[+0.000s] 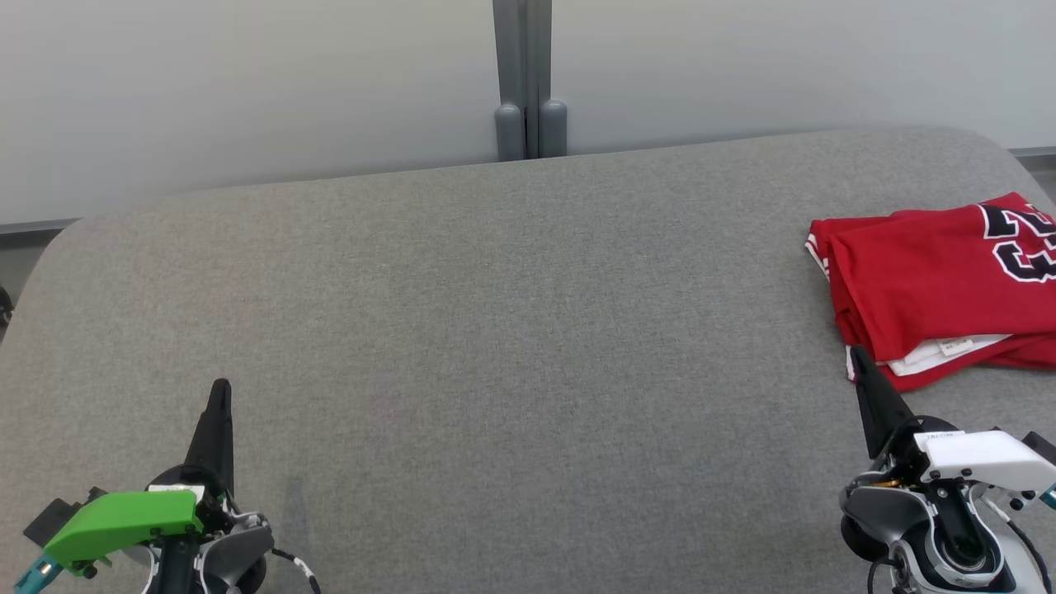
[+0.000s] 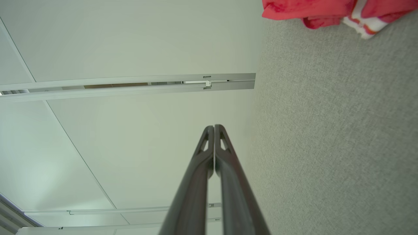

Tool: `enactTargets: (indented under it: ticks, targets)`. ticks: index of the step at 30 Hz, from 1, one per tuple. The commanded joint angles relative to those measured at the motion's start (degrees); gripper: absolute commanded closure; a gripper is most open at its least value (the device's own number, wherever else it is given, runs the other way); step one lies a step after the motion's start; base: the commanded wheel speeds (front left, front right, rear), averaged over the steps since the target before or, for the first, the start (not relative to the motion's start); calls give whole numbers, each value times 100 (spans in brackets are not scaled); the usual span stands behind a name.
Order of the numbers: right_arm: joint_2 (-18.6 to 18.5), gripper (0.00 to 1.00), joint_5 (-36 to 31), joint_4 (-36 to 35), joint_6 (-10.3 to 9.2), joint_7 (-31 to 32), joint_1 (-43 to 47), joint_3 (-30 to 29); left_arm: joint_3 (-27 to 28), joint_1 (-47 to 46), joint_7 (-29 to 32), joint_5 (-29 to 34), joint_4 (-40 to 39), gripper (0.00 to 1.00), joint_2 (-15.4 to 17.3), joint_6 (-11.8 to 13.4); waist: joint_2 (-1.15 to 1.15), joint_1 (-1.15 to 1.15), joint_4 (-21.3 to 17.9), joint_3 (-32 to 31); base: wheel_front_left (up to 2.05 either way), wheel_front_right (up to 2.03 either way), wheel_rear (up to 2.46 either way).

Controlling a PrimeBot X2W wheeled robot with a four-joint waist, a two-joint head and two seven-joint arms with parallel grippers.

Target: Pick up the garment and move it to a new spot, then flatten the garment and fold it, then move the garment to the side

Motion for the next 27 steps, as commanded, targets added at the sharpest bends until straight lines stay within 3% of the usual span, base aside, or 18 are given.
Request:
enactTargets:
  ticks: [1,27]
  targets:
    - [-6,100,37,-29,2,19,48,-7,13,-62,20,-20,-15,100,42,-30,0,0,0,0,0,0,0]
    - [-6,100,38,-29,2,18,49,-6,12,-62,20,-20,-16,100,42,-26,0,0,0,0,0,0,0]
